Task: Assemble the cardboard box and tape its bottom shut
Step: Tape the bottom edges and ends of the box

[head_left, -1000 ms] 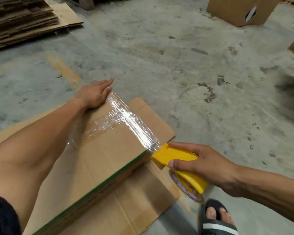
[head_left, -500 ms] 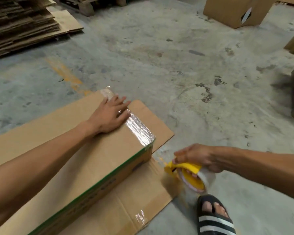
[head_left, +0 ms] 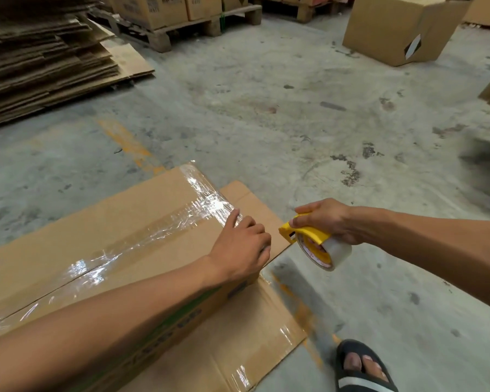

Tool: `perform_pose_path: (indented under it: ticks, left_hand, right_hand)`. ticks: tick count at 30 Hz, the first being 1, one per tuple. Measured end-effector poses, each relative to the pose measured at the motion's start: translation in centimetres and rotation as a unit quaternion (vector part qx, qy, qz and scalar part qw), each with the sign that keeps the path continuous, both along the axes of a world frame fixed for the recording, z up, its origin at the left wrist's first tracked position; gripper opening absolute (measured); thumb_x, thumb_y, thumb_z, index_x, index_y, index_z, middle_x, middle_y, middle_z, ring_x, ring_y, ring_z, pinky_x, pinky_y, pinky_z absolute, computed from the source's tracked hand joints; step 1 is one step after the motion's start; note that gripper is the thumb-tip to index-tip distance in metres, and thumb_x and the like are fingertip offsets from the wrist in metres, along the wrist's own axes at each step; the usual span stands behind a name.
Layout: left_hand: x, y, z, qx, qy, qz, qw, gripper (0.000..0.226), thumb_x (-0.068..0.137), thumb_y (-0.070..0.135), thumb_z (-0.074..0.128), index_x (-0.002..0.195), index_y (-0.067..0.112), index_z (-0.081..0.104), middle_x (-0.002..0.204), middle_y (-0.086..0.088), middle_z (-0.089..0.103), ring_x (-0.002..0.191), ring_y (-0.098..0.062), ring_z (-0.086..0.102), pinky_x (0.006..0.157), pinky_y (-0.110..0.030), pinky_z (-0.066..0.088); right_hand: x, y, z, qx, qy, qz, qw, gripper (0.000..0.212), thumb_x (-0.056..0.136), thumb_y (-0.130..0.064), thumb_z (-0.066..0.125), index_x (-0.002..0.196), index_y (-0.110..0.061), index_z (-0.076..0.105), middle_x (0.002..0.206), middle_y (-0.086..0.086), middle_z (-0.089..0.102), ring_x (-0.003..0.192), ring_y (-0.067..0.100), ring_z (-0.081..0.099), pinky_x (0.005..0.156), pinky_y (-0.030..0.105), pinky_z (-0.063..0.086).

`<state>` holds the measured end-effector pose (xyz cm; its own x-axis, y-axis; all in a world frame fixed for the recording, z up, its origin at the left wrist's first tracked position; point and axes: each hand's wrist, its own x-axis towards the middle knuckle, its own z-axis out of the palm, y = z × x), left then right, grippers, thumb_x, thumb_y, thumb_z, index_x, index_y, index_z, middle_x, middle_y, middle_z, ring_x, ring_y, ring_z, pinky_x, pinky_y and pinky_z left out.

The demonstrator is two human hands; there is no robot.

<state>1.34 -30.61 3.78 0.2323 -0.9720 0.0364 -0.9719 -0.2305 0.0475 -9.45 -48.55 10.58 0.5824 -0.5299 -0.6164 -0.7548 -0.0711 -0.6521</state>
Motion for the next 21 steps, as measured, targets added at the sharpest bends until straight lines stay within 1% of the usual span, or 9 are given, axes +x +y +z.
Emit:
perform_pose_path:
  ticks: [2, 4, 5, 8, 10, 12, 14, 18, 21]
  left_hand:
    - [0.0, -0.6, 0.3, 0.014, 0.006, -0.005, 1.0, 0.046, 0.098, 0.043, 0.03, 0.092, 0.02, 0.07, 0.092, 0.005, 0.067, 0.102, -0.02, 0.055, 0.116, -0.05, 0.012]
    - [0.8, -0.7, 0.7, 0.008, 0.024, -0.011, 1.0, 0.056, 0.099, 0.051, 0.023, 0.088, 0.021, 0.07, 0.088, 0.005, 0.067, 0.096, -0.019, 0.055, 0.114, -0.044, 0.019]
    - [1.6, -0.6, 0.9, 0.003, 0.022, -0.013, 1.0, 0.061, 0.099, 0.055, 0.019, 0.09, 0.023, 0.07, 0.091, 0.005, 0.068, 0.096, -0.019, 0.056, 0.111, -0.041, 0.023]
    - [5.2, -0.2, 1.2, 0.005, 0.01, 0.002, 1.0, 0.066, 0.096, 0.059, 0.011, 0.103, 0.026, 0.068, 0.106, 0.005, 0.068, 0.108, -0.016, 0.054, 0.112, -0.039, 0.023]
    - [7.7, 0.3, 1.4, 0.01, 0.008, 0.022, 1.0, 0.063, 0.097, 0.058, 0.013, 0.117, 0.029, 0.064, 0.122, 0.005, 0.064, 0.122, -0.014, 0.049, 0.113, -0.038, 0.019]
    - [9.9, 0.9, 1.5, 0.022, 0.01, 0.044, 0.999, 0.06, 0.098, 0.058, 0.015, 0.136, 0.03, 0.052, 0.143, 0.005, 0.052, 0.137, -0.015, 0.037, 0.115, -0.037, 0.017]
    - [11.6, 1.6, 1.7, 0.04, 0.016, 0.082, 0.996, 0.061, 0.098, 0.06, 0.016, 0.149, 0.031, 0.036, 0.156, 0.007, 0.035, 0.147, -0.017, 0.022, 0.118, -0.039, 0.014]
    - [14.0, 3.5, 2.1, 0.051, 0.032, 0.16, 0.985, 0.065, 0.098, 0.06, 0.019, 0.155, 0.029, 0.016, 0.164, 0.004, 0.014, 0.151, -0.021, 0.01, 0.12, -0.042, 0.011]
    - [15.0, 6.6, 1.8, 0.051, 0.053, 0.207, 0.976, 0.065, 0.099, 0.058, 0.019, 0.156, 0.029, 0.011, 0.165, 0.003, 0.007, 0.152, -0.022, 0.005, 0.121, -0.042, 0.007]
  right_hand:
    - [0.5, -0.1, 0.2, -0.004, -0.009, 0.001, 1.0, 0.057, 0.079, -0.028, 0.08, 0.132, -0.021, 0.061, 0.115, 0.009, 0.066, 0.089, 0.025, 0.067, 0.066, 0.033, 0.058]
    - [1.1, -0.2, 0.6, -0.007, -0.019, 0.002, 1.0, 0.057, 0.078, -0.029, 0.081, 0.132, -0.022, 0.061, 0.114, 0.008, 0.066, 0.09, 0.026, 0.068, 0.07, 0.036, 0.059]
    - [1.3, -0.3, 0.7, -0.007, -0.024, 0.003, 1.0, 0.058, 0.078, -0.029, 0.081, 0.132, -0.022, 0.061, 0.114, 0.008, 0.067, 0.091, 0.026, 0.068, 0.072, 0.037, 0.06]
    - [2.2, -0.2, 1.2, -0.015, -0.037, 0.007, 0.999, 0.059, 0.078, -0.03, 0.081, 0.133, -0.022, 0.06, 0.115, 0.009, 0.066, 0.092, 0.026, 0.068, 0.072, 0.037, 0.059]
    - [2.8, 0.0, 1.4, -0.022, -0.042, 0.013, 0.999, 0.06, 0.078, -0.031, 0.081, 0.134, -0.022, 0.06, 0.116, 0.009, 0.066, 0.092, 0.027, 0.068, 0.073, 0.038, 0.06]
    - [3.6, 0.5, 1.9, -0.027, -0.054, 0.019, 0.998, 0.06, 0.078, -0.032, 0.08, 0.134, -0.023, 0.059, 0.117, 0.009, 0.065, 0.091, 0.026, 0.067, 0.07, 0.035, 0.058]
    - [4.6, 1.1, 2.5, -0.035, -0.07, 0.028, 0.997, 0.06, 0.079, -0.034, 0.079, 0.134, -0.025, 0.059, 0.118, 0.008, 0.064, 0.091, 0.024, 0.066, 0.066, 0.032, 0.056]
    - [6.7, 3.3, 4.2, -0.056, -0.131, 0.041, 0.989, 0.06, 0.081, -0.035, 0.077, 0.136, -0.025, 0.058, 0.113, 0.005, 0.063, 0.075, 0.013, 0.06, 0.053, 0.023, 0.049]
    - [8.7, 5.6, 5.1, -0.054, -0.205, 0.04, 0.976, 0.059, 0.082, -0.029, 0.076, 0.137, -0.022, 0.057, 0.104, 0.002, 0.065, 0.068, 0.009, 0.057, 0.048, 0.019, 0.048]
